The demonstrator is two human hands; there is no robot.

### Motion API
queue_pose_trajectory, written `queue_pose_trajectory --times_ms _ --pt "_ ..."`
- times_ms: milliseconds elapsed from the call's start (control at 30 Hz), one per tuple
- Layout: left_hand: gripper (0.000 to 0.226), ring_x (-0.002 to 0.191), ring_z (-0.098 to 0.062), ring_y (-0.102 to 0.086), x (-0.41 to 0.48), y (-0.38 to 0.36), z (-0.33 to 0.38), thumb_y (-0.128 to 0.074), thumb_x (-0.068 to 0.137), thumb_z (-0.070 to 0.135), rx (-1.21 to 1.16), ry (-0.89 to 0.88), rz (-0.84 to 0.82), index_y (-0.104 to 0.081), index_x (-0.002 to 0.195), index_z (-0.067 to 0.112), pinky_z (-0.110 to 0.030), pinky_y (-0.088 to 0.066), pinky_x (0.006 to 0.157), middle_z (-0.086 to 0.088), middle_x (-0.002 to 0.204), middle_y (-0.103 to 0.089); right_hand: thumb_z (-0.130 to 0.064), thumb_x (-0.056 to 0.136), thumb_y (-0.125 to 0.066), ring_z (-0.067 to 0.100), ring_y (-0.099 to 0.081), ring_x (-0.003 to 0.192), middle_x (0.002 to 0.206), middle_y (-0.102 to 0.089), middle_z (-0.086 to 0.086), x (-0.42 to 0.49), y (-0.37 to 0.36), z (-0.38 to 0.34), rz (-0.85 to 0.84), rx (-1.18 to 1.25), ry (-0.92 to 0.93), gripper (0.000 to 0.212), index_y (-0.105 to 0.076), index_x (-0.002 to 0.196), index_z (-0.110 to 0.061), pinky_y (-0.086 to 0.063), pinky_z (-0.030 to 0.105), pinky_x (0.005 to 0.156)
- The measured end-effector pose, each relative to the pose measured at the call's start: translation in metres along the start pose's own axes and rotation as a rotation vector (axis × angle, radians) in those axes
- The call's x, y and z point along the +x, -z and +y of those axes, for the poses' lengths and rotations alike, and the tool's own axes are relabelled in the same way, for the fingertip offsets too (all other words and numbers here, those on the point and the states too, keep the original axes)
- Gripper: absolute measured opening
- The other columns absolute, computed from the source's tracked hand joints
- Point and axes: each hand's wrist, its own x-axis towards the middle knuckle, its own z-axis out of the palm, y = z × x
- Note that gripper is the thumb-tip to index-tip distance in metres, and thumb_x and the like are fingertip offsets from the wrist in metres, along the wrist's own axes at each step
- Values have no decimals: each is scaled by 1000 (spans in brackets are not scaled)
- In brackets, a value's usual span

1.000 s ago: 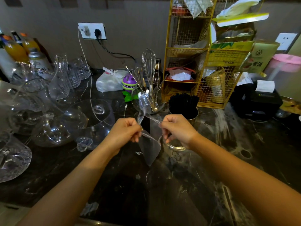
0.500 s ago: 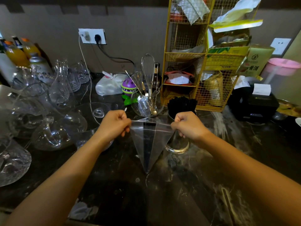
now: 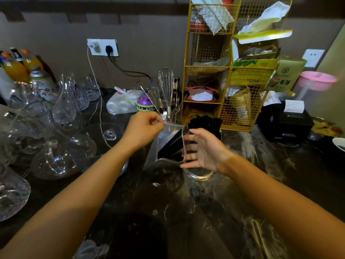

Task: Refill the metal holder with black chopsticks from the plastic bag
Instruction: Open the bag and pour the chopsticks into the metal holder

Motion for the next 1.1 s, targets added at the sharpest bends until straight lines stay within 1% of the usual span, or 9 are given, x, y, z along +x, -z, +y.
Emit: queue_pose_trajectory --times_ms 133,233,333,433,600,767,867,967,1100 --pt "15 61 -15 -53 -1 -3 16 -57 78 5 116 -119 -50 -69 85 11 -25 -44 59 -6 67 -63 -65 81 -29 35 -62 99 113 -59 19 7 4 1 -110 262 -113 72 -46 122 -8 -49 49 86" --pt "19 62 -9 -50 -6 -6 26 -57 78 5 161 -243 -67 -70 90 11 -24 -41 62 -1 72 -58 -67 79 -31 36 -60 103 114 -61 22 8 2 4 -181 348 -139 77 -51 120 -5 -48 52 87" --pt "21 61 -1 -44 -13 -11 32 -58 77 4 161 -336 -115 -70 92 13 -18 -35 60 0 76 -53 -50 79 -45 35 -55 109 119 -56 18 8 -4 9 -186 397 -135 65 -45 127 -6 -48 53 85" --pt "20 68 -3 -48 -19 -12 35 -60 78 6 106 -344 -213 -70 93 13 -15 -37 64 4 79 -52 -30 87 -40 31 -55 107 121 -53 14 7 -9 14 -169 404 -78 44 -46 126 -10 -55 45 77" --pt "30 84 -15 -54 -20 -7 38 -63 77 6 -3 -251 -259 -64 106 14 -29 -46 81 1 90 -53 -10 76 -46 36 -60 99 122 -50 21 4 -15 11 -231 520 -50 38 -51 113 -6 -57 47 69" --pt "70 115 -5 -44 -11 17 29 -72 66 34 -24 -200 -472 -33 122 48 -21 -39 94 6 129 -46 7 87 -32 26 -54 111 128 -51 15 7 -14 5 -177 410 35 45 -38 130 -6 -56 45 76" --pt "77 121 -6 -39 -6 28 14 -70 58 50 -276 0 -345 -29 124 53 -28 -34 98 11 132 -40 11 88 -27 24 -65 95 116 -60 16 7 -11 -1 -181 418 70 45 -43 125 -9 -55 43 75" --pt "58 103 -14 -54 0 26 -10 -66 69 37 -538 307 -48 -44 122 31 -35 -40 87 8 109 -55 11 87 -29 20 -69 77 96 -70 11 6 -5 -9 -154 384 120 53 -34 132 -15 -55 34 62" --pt "48 75 -18 -69 -3 14 -26 -64 63 35 -763 617 -338 -59 106 17 -33 -58 62 -5 89 -70 8 85 -35 19 -67 82 95 -73 10 6 2 -21 -169 405 176 54 -37 131 -20 -50 35 72"
